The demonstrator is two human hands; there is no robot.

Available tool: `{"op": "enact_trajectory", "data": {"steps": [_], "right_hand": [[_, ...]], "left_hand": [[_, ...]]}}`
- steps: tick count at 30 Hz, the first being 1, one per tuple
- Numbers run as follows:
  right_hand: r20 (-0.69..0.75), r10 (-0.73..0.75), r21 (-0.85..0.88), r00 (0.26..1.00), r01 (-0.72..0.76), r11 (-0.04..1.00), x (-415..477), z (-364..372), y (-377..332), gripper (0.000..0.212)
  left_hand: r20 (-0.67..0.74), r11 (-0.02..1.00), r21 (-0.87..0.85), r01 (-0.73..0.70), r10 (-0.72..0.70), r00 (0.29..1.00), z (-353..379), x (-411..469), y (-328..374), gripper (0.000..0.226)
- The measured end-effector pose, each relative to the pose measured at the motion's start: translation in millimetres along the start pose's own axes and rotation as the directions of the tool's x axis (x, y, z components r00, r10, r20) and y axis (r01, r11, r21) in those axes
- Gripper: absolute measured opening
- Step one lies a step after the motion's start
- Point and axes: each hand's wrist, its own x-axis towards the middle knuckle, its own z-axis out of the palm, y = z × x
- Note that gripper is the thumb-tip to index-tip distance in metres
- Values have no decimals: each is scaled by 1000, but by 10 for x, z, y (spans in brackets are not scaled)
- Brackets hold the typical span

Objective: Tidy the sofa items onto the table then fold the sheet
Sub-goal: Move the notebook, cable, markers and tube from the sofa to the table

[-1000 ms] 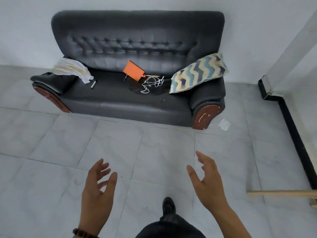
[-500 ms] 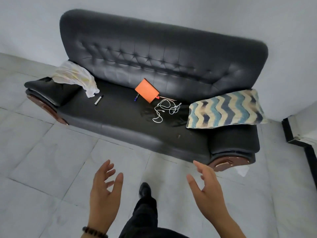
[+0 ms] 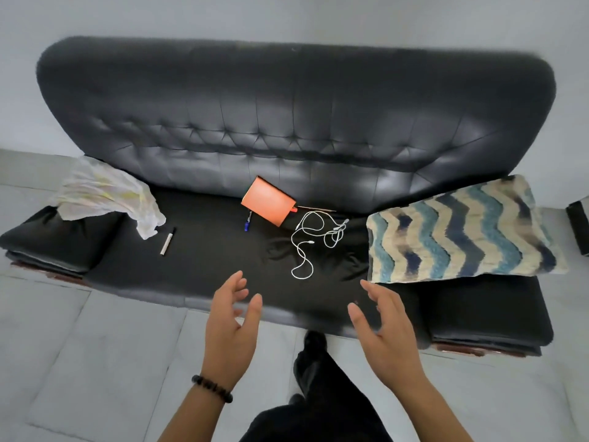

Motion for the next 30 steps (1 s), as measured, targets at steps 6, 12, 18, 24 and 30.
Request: {"op": "enact_trajectory", "data": {"steps": [6,12,18,24,30], "right_hand": [[47,47,-42,998,-45,998,1245,339,-68,38],[84,110,-65,990,-104,992,2267,1002,146,39],[135,223,-178,965,-198,964,3172,2104,1204,41],[111,158,-400,981,-101,911,3980,3123,2335,52],[13,149,-645,989,-106,757,4757,3597,3113,94]], "left_hand": [[92,997,41,62,-65,994,263,1168,-61,41],[122,987,56,148,-154,981,699,2273,-585,38],[148,966,60,251,-257,955,1632,3339,-1918,36],[140,986,132,98,-116,983,2519,4300,-3065,45],[-104,930,350,-115,161,982,2780,5327,-3593,76]]}}
